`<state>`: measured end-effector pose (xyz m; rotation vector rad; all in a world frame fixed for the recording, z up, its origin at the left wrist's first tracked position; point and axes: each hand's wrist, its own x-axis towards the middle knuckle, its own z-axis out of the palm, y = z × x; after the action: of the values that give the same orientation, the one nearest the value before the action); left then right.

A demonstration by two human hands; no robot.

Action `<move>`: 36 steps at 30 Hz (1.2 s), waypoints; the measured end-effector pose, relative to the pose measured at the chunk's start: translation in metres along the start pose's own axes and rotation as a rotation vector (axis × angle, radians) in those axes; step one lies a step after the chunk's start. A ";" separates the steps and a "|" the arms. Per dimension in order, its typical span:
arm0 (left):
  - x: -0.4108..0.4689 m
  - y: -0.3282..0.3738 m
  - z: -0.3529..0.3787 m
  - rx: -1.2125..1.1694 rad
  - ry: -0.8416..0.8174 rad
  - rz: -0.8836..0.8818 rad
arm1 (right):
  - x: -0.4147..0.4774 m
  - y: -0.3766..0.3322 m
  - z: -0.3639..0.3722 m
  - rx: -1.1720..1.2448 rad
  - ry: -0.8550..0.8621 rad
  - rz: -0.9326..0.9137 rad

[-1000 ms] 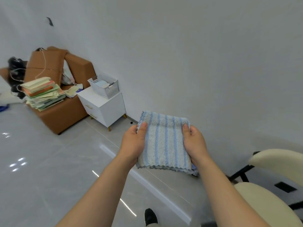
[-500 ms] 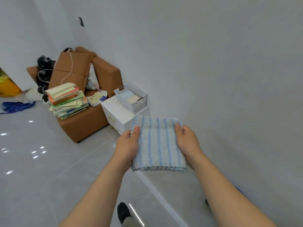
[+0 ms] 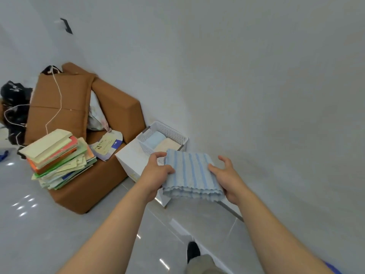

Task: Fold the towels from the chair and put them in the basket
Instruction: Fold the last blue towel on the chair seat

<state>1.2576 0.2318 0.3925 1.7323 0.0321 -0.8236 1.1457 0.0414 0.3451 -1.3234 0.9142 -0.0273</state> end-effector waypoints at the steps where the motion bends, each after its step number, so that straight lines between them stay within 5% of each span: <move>1: 0.026 0.006 -0.006 0.055 -0.006 0.021 | 0.020 -0.007 0.009 0.004 -0.017 0.013; 15: 0.353 0.075 -0.108 0.641 -0.223 -0.157 | 0.290 -0.085 0.138 -0.274 -0.324 0.409; 26: 0.557 -0.002 -0.116 1.066 -0.679 0.069 | 0.428 -0.028 0.232 -0.730 0.079 0.387; 36: 0.612 -0.061 -0.112 1.101 -0.788 0.219 | 0.467 0.025 0.267 -0.975 0.243 0.493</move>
<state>1.7491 0.1143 0.0240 2.1693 -1.3282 -1.4411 1.5999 0.0316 0.0563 -1.9568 1.5396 0.7358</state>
